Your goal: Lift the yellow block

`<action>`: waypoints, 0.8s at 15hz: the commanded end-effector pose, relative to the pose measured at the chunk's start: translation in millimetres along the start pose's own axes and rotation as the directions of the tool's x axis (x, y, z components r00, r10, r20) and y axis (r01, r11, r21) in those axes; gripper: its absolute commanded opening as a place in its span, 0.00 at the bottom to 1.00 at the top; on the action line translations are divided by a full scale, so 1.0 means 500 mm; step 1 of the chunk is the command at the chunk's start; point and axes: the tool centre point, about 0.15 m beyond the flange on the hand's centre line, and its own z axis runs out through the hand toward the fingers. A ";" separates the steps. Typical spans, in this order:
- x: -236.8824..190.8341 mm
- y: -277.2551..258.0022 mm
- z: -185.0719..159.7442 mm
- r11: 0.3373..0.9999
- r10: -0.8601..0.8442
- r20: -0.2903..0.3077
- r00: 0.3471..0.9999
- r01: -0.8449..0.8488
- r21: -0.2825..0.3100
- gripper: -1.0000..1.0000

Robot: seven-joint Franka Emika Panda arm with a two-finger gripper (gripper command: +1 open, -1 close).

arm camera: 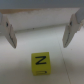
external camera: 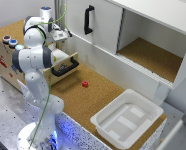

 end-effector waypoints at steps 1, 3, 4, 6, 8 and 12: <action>-0.031 -0.010 0.061 0.996 -0.086 -0.119 0.989 0.087 0.006 1.00; -0.042 -0.009 0.086 0.997 -0.076 -0.114 0.991 0.076 -0.007 1.00; -0.043 -0.007 0.094 0.997 -0.075 -0.115 0.990 0.074 -0.013 1.00; -0.039 -0.007 0.097 0.993 -0.101 -0.085 0.991 0.095 -0.077 1.00; -0.041 -0.012 0.096 0.990 -0.096 -0.084 0.992 0.087 -0.111 1.00; -0.054 -0.021 0.101 0.989 -0.064 -0.082 0.995 0.052 -0.136 1.00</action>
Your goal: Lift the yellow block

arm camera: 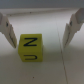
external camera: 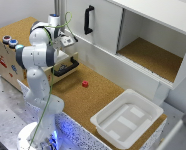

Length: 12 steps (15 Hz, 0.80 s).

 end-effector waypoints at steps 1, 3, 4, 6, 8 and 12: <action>-0.038 -0.043 0.013 0.989 0.012 -0.059 0.998 -0.021 -0.147 1.00; -0.048 -0.047 0.011 0.989 0.018 -0.050 0.999 -0.025 -0.149 1.00; -0.053 -0.049 0.013 0.989 0.021 -0.045 0.999 -0.027 -0.148 1.00; -0.060 -0.056 0.019 0.989 0.021 -0.035 0.999 -0.026 -0.147 1.00; -0.063 -0.059 0.025 0.989 0.023 -0.034 0.999 -0.028 -0.143 1.00; -0.052 -0.063 0.035 0.990 0.013 -0.042 0.999 -0.019 -0.142 0.00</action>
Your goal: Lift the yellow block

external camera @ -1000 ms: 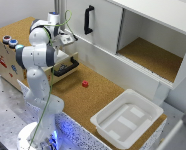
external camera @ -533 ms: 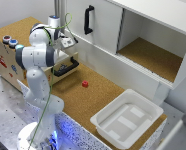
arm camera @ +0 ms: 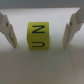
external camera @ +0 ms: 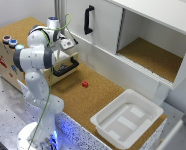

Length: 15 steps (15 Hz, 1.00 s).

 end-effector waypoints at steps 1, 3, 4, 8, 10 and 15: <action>-0.012 -0.037 0.025 0.994 0.006 -0.063 0.998 -0.013 -0.108 0.00; -0.006 -0.030 0.028 0.993 0.014 -0.067 0.998 -0.021 -0.116 0.00; -0.002 -0.026 0.028 0.993 0.014 -0.071 0.997 -0.022 -0.120 0.00; -0.003 -0.008 -0.016 0.984 0.044 -0.091 0.995 -0.059 -0.168 0.00; -0.013 0.001 -0.067 0.976 0.063 -0.117 0.991 -0.085 -0.199 0.00; -0.071 0.019 -0.187 0.959 0.146 -0.207 0.967 -0.190 -0.210 0.00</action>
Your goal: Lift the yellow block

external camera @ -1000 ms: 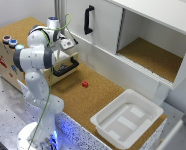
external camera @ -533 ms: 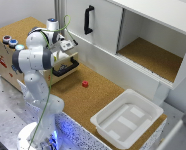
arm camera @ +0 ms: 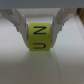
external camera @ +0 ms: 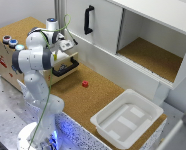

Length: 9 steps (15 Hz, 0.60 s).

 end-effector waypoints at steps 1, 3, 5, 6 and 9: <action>-0.084 0.006 -0.135 0.988 0.108 -0.118 0.987 -0.120 -0.097 0.00; -0.120 0.019 -0.174 0.976 0.160 -0.130 0.979 -0.176 -0.125 0.00; -0.164 0.031 -0.209 0.961 0.220 -0.142 0.965 -0.239 -0.140 0.00; -0.184 0.037 -0.220 0.951 0.252 -0.147 0.957 -0.272 -0.144 0.00; -0.247 0.063 -0.247 0.902 0.383 -0.165 0.909 -0.406 -0.144 0.00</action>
